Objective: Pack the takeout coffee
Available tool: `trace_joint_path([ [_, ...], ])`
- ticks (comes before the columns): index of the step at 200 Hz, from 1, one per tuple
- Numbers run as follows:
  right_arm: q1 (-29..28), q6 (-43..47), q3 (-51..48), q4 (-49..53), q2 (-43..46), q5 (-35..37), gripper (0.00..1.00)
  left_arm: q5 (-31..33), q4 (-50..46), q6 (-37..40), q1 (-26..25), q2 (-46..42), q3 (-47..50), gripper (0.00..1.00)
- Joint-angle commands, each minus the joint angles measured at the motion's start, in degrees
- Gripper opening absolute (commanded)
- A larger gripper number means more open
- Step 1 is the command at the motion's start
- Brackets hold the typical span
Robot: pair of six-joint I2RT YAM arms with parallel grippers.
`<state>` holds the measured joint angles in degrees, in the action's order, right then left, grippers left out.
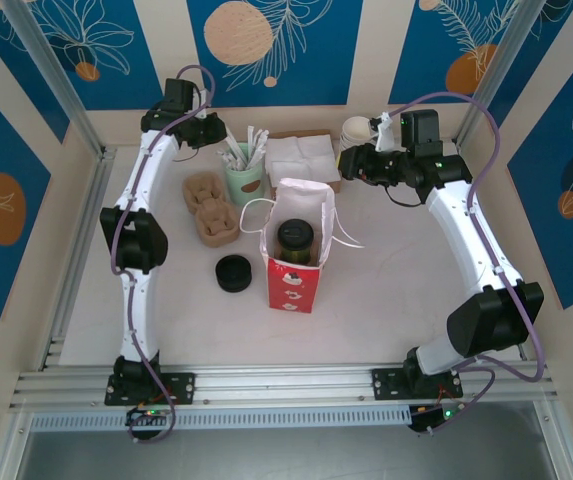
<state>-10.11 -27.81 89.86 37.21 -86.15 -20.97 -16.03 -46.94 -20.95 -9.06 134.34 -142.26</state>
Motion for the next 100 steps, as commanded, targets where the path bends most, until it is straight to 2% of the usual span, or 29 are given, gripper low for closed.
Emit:
trace_joint_path([
  [1, 0.09, 0.83, -1.06, -0.3, 1.36, -1.01, 0.34, -0.01, -0.5, 0.91, 0.24, -2.41, -1.96, 0.12],
  [56, 0.09, 0.74, -2.84, -0.82, 3.41, -0.49, 0.34, -0.49, -0.96, 1.79, 0.16, -5.62, -0.59, 0.07],
  [100, 0.1, 0.56, -3.07, -0.82, 4.2, -0.39, 0.34, -0.4, -1.12, 2.42, 0.05, -8.6, 0.22, 0.07],
])
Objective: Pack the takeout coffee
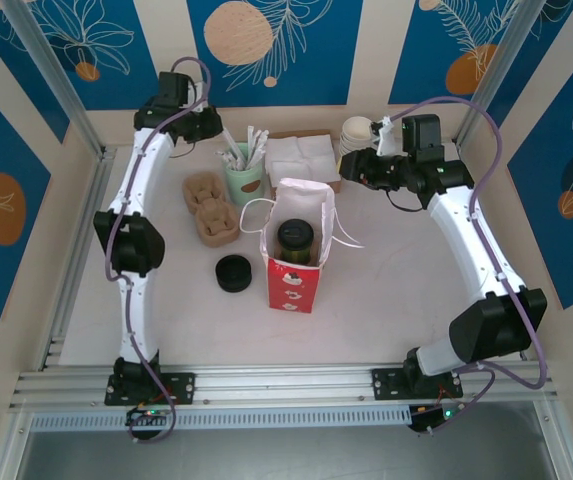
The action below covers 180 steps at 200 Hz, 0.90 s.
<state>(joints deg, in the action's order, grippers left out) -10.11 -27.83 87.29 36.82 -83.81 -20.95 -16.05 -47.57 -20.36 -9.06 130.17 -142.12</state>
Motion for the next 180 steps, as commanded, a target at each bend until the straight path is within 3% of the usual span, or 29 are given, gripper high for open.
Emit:
trace_joint_path([
  [1, 0.1, 0.58, -0.47, -0.43, 1.88, -0.41, 0.34, -0.34, -0.49, 1.82, -0.02, -4.5, 0.09, 0.07],
  [180, 0.53, 0.55, -3.52, -1.1, 6.18, 1.76, 0.34, -0.91, -3.57, 7.44, -3.63, -23.51, 0.19, 0.03],
])
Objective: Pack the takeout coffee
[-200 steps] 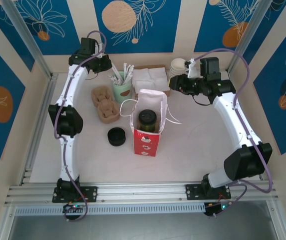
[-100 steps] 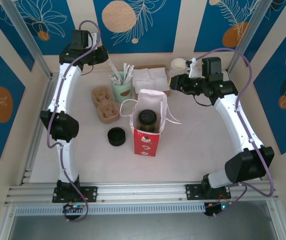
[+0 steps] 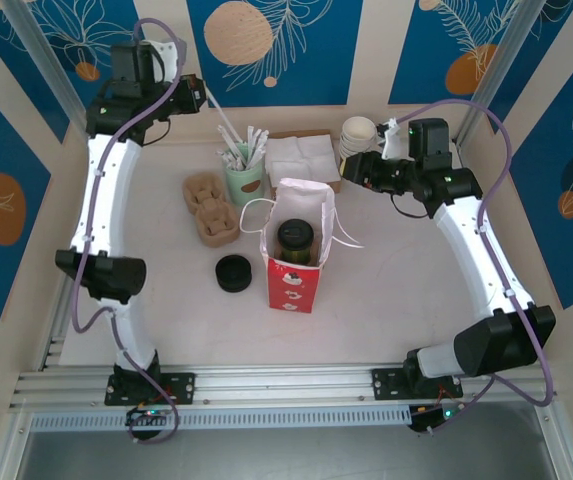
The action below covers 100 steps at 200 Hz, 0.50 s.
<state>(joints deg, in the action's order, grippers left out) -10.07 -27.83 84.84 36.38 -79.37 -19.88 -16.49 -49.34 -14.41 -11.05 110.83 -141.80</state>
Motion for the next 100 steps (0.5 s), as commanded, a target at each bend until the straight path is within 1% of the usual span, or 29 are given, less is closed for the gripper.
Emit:
trace_joint_path([
  [1, 0.53, 0.57, -1.16, -0.68, 1.75, 0.71, 0.34, -0.47, -1.8, 1.49, -1.67, -4.32, -0.14, 0.03],
  [50, 1.05, 0.41, -2.58, -1.18, 2.89, 0.89, 0.34, -2.12, -3.1, 1.58, -5.08, -10.29, 0.0, 0.03],
  [86, 1.48, 0.16, -2.9, -1.7, 2.82, 0.65, 0.34, -3.01, -3.56, 1.91, -8.96, -14.91, 0.51, 0.03],
  [100, 1.45, -0.03, -3.09, -1.99, 2.75, 0.39, 0.34, -4.31, -3.46, 1.94, -10.48, -16.33, 0.89, 0.03],
])
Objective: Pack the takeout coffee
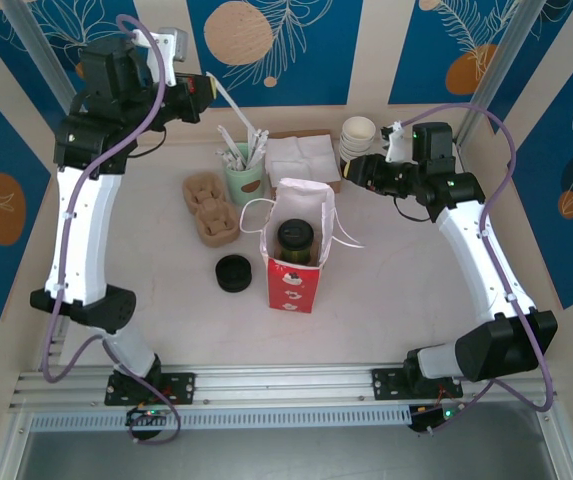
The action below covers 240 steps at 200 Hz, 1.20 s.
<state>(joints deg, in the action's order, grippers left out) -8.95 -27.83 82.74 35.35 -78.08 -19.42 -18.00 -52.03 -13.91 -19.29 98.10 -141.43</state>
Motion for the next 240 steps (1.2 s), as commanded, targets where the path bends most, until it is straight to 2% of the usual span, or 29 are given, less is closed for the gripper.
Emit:
trace_joint_path([
  [1, 0.34, -0.03, -0.99, -0.98, 1.41, -0.08, 0.34, -2.9, -0.78, 1.43, -2.33, -3.7, 0.53, 0.03],
  [81, 0.43, -0.73, -1.88, -1.87, 1.01, -0.18, 0.34, -13.6, -0.33, 1.22, -10.03, -10.13, 8.83, 0.05],
  [173, 0.69, -1.25, -3.0, -2.61, 1.21, 0.0, 0.34, -16.77, -1.53, 5.96, -13.24, -15.63, 26.88, 0.05],
  [240, 0.78, -2.01, -2.5, -3.36, -0.25, -0.52, 0.34, -16.16, -3.33, 12.25, -16.63, -17.66, 37.8, 0.04],
])
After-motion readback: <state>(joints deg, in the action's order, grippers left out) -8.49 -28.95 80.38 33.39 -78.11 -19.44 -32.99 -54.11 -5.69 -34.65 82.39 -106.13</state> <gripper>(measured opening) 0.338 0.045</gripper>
